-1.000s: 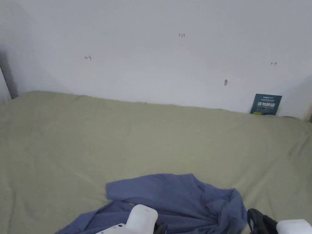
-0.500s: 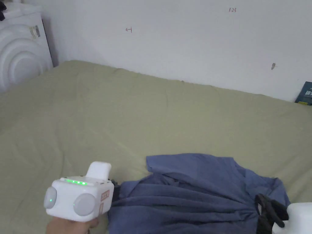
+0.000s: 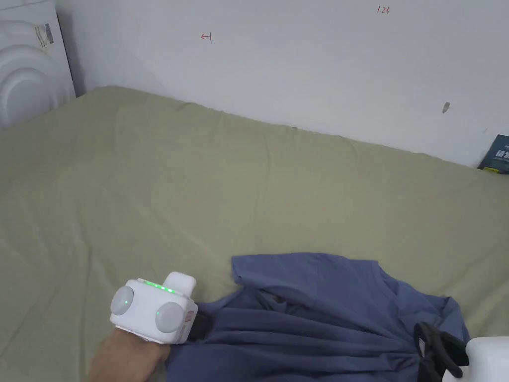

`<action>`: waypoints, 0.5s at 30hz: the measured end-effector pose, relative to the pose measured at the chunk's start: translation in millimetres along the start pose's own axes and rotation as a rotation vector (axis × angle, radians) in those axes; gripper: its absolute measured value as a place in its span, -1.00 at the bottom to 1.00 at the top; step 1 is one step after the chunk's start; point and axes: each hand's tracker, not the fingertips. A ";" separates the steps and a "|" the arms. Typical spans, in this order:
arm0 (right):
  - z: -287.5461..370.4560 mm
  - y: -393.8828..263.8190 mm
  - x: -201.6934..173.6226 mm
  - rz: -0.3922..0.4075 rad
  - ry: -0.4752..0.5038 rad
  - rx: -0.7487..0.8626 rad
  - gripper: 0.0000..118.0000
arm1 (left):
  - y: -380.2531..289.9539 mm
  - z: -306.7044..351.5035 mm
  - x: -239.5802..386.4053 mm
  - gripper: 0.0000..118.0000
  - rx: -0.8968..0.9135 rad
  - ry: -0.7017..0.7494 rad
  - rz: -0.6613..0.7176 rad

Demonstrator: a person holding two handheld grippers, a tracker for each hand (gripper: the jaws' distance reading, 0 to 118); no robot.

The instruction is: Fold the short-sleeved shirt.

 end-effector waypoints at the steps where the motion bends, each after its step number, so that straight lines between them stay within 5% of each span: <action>1: 2.0 0.6 2.2 0.004 -0.004 0.003 -1.00 | -0.6 8.4 0.2 -0.08 0.015 -0.044 0.046; 3: 4.8 1.4 7.1 0.003 -0.007 0.009 -1.00 | -2.1 19.5 -0.9 -0.90 0.045 -0.076 0.106; 9: -10.6 -0.8 22.9 0.015 0.012 -0.023 -0.99 | -10.2 49.3 -10.5 -0.96 0.093 -0.183 0.186; 12: -44.8 -2.6 31.6 0.099 0.015 -0.107 -0.99 | -15.5 73.6 -10.0 -0.96 0.160 -0.259 0.238; 15: -103.4 5.2 43.0 0.087 0.089 -0.186 -0.97 | -17.2 82.7 -5.4 -0.96 0.169 -0.264 0.217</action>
